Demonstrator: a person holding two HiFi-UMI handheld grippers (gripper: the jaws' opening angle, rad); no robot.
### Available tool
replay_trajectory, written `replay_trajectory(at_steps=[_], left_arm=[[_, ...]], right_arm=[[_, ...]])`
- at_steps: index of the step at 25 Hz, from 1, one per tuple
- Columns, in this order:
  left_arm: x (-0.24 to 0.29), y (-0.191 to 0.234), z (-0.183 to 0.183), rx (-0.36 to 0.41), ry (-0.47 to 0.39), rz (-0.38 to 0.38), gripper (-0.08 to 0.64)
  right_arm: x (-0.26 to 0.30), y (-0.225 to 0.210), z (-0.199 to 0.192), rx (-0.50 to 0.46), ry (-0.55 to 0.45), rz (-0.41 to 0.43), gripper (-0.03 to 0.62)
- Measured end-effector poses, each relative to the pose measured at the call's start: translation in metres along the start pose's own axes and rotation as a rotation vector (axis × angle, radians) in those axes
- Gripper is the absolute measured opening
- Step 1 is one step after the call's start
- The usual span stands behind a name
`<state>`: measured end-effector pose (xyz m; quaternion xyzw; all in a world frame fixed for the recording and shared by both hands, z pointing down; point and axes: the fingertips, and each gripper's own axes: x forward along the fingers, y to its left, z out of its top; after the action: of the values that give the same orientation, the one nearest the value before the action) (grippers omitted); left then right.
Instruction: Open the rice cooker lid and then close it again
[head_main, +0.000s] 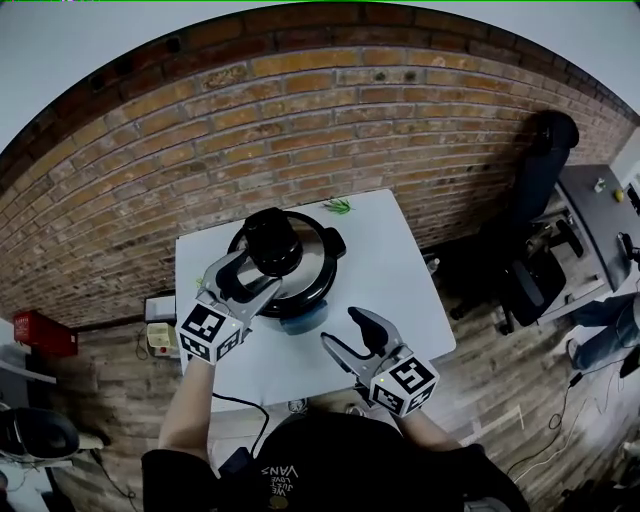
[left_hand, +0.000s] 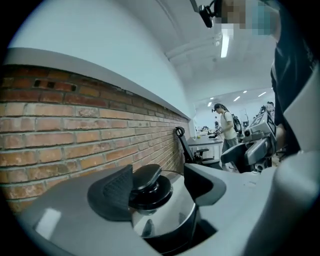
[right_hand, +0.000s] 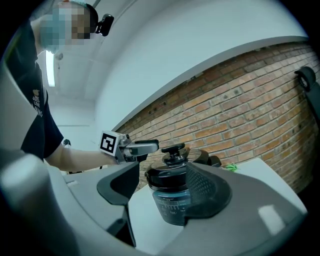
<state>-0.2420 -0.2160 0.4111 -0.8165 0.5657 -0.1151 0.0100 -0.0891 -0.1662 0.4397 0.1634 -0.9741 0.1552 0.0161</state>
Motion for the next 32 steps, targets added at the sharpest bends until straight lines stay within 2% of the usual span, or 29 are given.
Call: replay_trajectory(at_steps=[5,11,17,22,32], left_arm=[[0.025,0.017,0.000,0.031,0.037,-0.101,0.313],[0.052,0.018,-0.015,0.100,0.166,-0.263,0.318],[0.074,0.006,-0.027,0.172,0.257,-0.398,0.318],[0.084,0.003,-0.035,0.172,0.291,-0.433,0.318],[0.084,0.005,-0.035,0.196,0.286,-0.437,0.296]], right_arm=[[0.005,-0.005,-0.001,0.015,-0.014,-0.042,0.284],[0.004,-0.012,0.000,0.032,-0.029,-0.106,0.284],[0.002,-0.018,0.000,0.043,-0.025,-0.157,0.284],[0.002,-0.023,-0.006,0.062,-0.023,-0.192,0.282],[0.008,-0.025,-0.012,0.082,-0.022,-0.218,0.282]])
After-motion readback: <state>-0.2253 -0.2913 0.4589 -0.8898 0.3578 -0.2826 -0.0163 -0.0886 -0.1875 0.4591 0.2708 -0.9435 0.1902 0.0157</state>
